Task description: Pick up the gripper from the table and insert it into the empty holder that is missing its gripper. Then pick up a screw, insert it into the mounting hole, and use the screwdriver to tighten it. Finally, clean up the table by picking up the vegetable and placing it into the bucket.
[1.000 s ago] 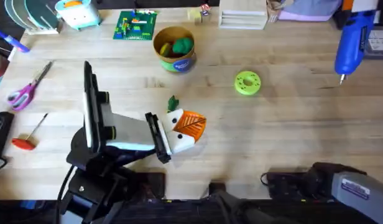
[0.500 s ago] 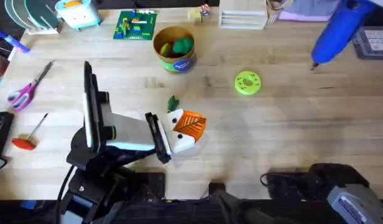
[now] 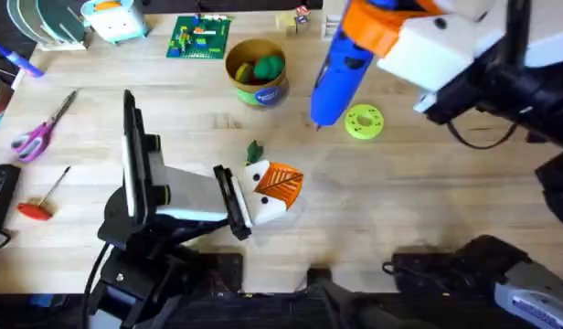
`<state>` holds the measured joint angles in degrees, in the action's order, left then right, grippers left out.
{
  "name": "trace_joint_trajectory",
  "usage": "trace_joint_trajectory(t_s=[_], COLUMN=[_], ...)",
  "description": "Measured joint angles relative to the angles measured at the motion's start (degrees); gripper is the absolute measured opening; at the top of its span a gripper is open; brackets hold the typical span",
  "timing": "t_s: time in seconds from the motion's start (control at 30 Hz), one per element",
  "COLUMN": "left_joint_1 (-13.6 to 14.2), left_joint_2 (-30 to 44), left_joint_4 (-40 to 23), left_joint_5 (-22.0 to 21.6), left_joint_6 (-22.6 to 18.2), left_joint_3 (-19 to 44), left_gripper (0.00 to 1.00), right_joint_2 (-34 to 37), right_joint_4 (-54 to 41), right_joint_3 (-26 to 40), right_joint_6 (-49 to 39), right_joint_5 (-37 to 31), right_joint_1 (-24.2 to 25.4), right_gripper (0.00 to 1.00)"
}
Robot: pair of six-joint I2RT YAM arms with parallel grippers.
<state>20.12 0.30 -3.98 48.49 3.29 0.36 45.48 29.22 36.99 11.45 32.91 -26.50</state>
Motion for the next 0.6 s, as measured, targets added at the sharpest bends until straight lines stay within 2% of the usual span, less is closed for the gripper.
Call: trace_joint_trajectory(t_s=[0.13, 0.23, 0.6], left_joint_1=[0.0, 0.0, 0.0], left_joint_2=[0.0, 0.0, 0.0], left_joint_4=[0.0, 0.0, 0.0], left_joint_5=[0.0, 0.0, 0.0], left_joint_6=[0.0, 0.0, 0.0], left_joint_3=[0.0, 0.0, 0.0], left_gripper=[0.006, 0.006, 0.006], right_joint_2=[4.8, 8.0, 11.9], right_joint_4=[7.7, 11.2, 14.3], right_joint_3=[0.0, 0.0, 0.0], right_joint_6=[0.8, 1.0, 1.0], right_joint_5=[0.7, 0.9, 0.9], right_joint_1=[-7.6, -11.1, -18.6], right_gripper=[0.026, 0.026, 0.026])
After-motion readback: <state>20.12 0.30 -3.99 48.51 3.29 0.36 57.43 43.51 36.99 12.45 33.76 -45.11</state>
